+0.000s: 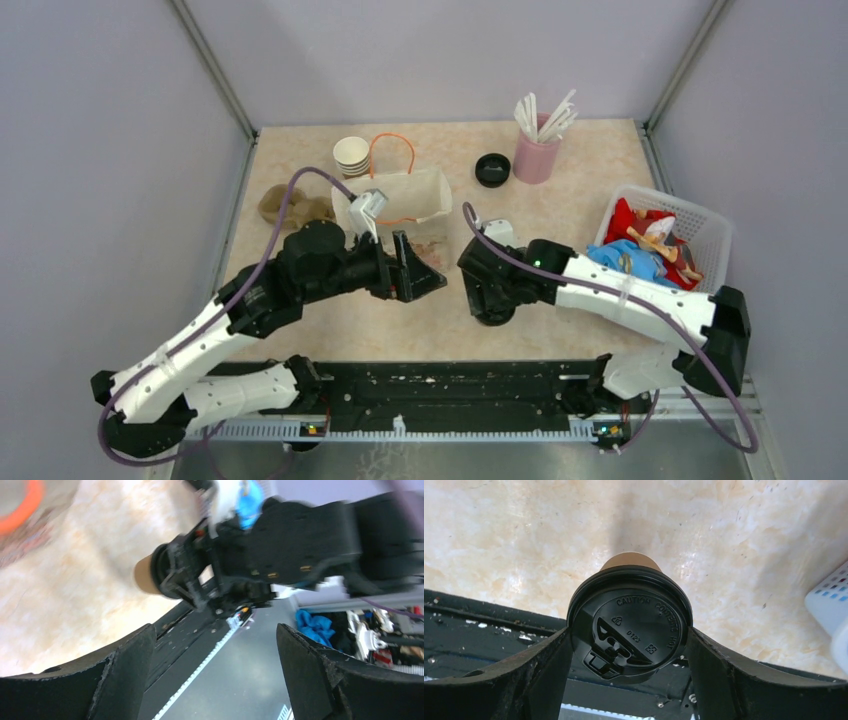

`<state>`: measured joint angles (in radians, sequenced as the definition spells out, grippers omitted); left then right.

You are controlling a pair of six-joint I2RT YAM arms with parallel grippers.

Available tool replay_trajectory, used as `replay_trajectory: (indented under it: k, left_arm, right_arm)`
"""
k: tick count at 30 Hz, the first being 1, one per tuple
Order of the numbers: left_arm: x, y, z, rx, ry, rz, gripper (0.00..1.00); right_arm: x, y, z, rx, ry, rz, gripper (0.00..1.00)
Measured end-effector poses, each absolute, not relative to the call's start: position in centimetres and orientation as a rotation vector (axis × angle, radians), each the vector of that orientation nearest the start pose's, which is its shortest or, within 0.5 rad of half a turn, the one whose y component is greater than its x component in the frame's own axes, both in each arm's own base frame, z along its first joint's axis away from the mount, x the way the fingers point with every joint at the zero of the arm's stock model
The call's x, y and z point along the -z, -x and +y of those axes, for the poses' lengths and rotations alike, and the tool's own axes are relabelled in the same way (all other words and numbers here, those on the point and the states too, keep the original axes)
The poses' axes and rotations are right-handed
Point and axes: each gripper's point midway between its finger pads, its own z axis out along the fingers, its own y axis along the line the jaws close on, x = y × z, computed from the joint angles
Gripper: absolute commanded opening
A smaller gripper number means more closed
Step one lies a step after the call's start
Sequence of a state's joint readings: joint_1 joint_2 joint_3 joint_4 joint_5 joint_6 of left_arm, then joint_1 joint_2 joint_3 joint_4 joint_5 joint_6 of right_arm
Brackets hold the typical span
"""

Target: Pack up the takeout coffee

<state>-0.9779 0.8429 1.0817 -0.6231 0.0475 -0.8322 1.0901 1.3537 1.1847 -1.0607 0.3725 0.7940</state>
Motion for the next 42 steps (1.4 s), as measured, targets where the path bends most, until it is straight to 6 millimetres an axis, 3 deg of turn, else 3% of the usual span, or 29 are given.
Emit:
replay_trajectory:
  k: [5,8,11,13,15,18,21,24,26,30,33,37,40,42]
  left_arm:
    - [-39.4,-11.8,-27.4,1.276,-0.409,2.019,0.96]
    - [-44.2,-12.5,-27.9,1.250,-0.448,1.954,0.98]
    - [-48.5,-15.9,-27.4,1.121,-0.362,1.921,0.98]
    - [-49.4,-19.8,-25.5,0.989,-0.252,1.925,0.97]
    - [-48.4,-24.3,-22.2,0.816,-0.105,1.961,0.95]
    - [-43.9,-29.6,-16.1,0.552,0.092,2.085,0.94]
    - [-39.4,-32.0,-11.3,0.351,0.223,2.198,0.89]
    - [-35.8,-32.4,-8.2,0.238,0.301,2.287,0.80]
    - [-33.7,-31.9,-7.2,0.197,0.323,2.343,0.78]
    - [-29.5,-30.3,-7.0,0.182,0.309,2.433,0.73]
    - [-27.6,-29.8,-7.3,0.190,0.287,2.464,0.65]
    - [-26.7,-31.2,-8.4,0.261,0.225,2.426,0.45]
    - [-27.2,-32.7,-9.3,0.308,0.180,2.377,0.26]
    - [-27.8,-33.8,-9.8,0.337,0.143,2.329,0.18]
  right_arm:
    - [-17.4,-16.0,21.1,-0.151,0.375,2.539,0.78]
    - [-18.9,-16.6,20.0,-0.177,0.377,2.493,0.78]
    - [-19.9,-17.2,18.8,-0.167,0.382,2.452,0.79]
    - [-20.4,-17.7,18.3,-0.144,0.401,2.432,0.79]
    - [-21.4,-18.2,18.0,-0.117,0.425,2.408,0.80]
    - [-23.8,-19.3,17.8,-0.084,0.443,2.353,0.80]
    - [-27.5,-20.6,17.9,-0.075,0.449,2.269,0.80]
    - [-30.5,-21.3,18.0,-0.085,0.467,2.199,0.80]
    - [-32.2,-21.5,18.2,-0.108,0.492,2.160,0.80]
    - [-35.6,-21.2,19.2,-0.201,0.576,2.070,0.79]
    - [-37.7,-21.0,20.2,-0.270,0.637,2.001,0.79]
    - [-39.7,-21.4,22.0,-0.330,0.708,1.922,0.79]
    - [-40.0,-21.9,23.7,-0.345,0.769,1.890,0.79]
    - [-39.7,-22.2,24.7,-0.355,0.818,1.879,0.78]
